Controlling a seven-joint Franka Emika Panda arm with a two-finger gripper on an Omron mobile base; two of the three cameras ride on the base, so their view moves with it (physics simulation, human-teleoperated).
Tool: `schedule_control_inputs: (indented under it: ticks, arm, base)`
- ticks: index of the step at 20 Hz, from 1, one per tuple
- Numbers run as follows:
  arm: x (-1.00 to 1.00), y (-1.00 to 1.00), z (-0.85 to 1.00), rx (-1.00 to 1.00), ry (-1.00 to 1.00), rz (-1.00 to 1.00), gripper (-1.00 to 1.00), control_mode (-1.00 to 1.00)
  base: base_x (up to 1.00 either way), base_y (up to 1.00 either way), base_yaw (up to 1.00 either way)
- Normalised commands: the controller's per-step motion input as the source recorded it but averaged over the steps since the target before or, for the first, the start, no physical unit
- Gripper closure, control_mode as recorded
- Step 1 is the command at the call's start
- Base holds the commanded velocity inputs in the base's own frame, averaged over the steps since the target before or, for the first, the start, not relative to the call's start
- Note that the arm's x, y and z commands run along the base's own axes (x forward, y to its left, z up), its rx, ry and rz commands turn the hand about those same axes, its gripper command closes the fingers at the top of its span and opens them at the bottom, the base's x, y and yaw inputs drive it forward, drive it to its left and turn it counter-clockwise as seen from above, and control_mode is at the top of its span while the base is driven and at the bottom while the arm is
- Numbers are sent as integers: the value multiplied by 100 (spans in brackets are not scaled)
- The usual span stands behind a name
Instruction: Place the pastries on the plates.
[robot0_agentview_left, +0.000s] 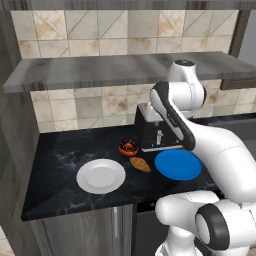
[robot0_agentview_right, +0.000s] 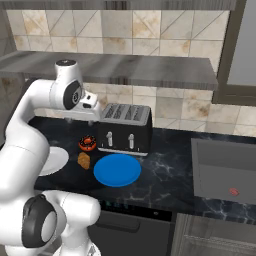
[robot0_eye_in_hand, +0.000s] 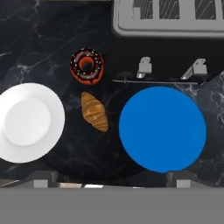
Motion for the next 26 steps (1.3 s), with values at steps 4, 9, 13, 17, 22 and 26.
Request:
schedule_control_inputs:
  ticks: [4,9,13,17,22,26]
  arm:
    - [0,28,-33,0,0,0,-100,-100]
    - [0,30,-39,0,0,0,-100,-100]
    - [9,12,-49,0,0,1,-100,-100]
    - [17,13,-49,0,0,0,-100,-100]
    - [16,8,-38,-1,0,0,-100,-100]
    - [15,2,-53,0,0,-4,-100,-100]
  base:
    - [0,0,0]
    - [0,0,0]
    - [0,0,0]
    - [0,0,0]
    - [0,0,0]
    - [0,0,0]
